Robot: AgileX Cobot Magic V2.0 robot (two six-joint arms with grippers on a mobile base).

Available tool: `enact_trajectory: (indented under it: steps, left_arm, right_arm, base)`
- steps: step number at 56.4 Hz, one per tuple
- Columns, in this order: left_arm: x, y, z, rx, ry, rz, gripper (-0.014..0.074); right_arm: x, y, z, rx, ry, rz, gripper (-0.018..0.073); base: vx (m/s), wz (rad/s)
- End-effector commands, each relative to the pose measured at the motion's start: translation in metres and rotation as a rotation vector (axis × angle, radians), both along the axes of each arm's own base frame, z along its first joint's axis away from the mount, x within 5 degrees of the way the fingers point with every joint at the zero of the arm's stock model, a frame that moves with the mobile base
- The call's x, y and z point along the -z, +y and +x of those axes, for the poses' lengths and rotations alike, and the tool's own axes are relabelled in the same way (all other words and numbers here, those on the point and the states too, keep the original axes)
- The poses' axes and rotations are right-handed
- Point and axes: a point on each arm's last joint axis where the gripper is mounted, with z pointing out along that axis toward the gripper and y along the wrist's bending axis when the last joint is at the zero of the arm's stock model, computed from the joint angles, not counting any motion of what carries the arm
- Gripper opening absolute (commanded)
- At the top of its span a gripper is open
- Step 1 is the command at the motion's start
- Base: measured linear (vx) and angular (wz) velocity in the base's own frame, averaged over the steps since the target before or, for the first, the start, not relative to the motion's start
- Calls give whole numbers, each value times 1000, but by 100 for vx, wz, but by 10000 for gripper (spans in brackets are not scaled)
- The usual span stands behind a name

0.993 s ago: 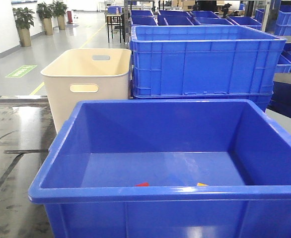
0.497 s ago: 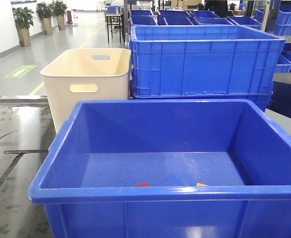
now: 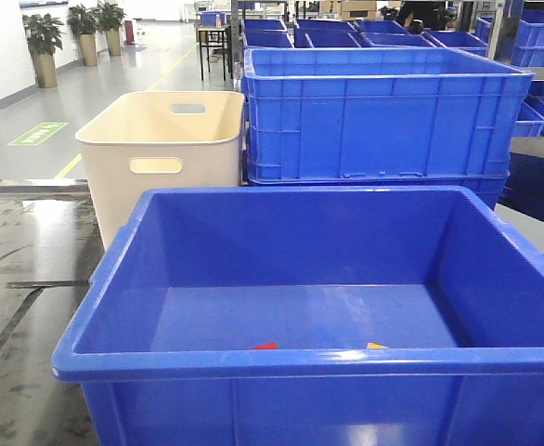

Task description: Pick red and yellow blocks into blue bin

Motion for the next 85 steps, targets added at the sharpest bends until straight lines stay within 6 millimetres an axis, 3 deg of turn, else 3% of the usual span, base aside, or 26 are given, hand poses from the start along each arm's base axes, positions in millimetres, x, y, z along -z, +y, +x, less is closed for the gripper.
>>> enact_trajectory:
  steps: [1, 34, 44, 51, 57, 72, 78, 85]
  left_arm:
    - [-14, 0, -2, 9, -117, -17, -6]
    - [-14, 0, -2, 9, -117, -17, -6]
    - [-14, 0, -2, 9, -117, -17, -6]
    - [-14, 0, -2, 9, -117, -17, -6]
    - [-14, 0, -2, 9, -117, -17, -6]
    - [-14, 0, -2, 9, -117, -17, -6]
    - [-14, 0, -2, 9, -117, -17, -6]
    - [-14, 0, -2, 9, -117, -17, -6]
  right_arm:
    - [-11, 0, 3, 2, -84, 4, -11]
    - [-12, 0, 3, 2, -90, 5, -11]
    - [-13, -8, -12, 3, -301, -67, -11]
    - [13, -14, -23, 52, -520, -108, -11]
    - [48, -17, -30, 101, -687, -128, -11]
    - [118, -18, -37, 165, -899, -70, -11]
    - [139, -18, -36, 166, -927, -62, -11]
    - [141, -18, -36, 159, -904, -55, -11]
  base:
    - [0, 0]
    - [0, 0]
    - [0, 0]
    - [0, 0]
    - [0, 0]
    - [0, 0]
    - [0, 0]
    - [0, 0]
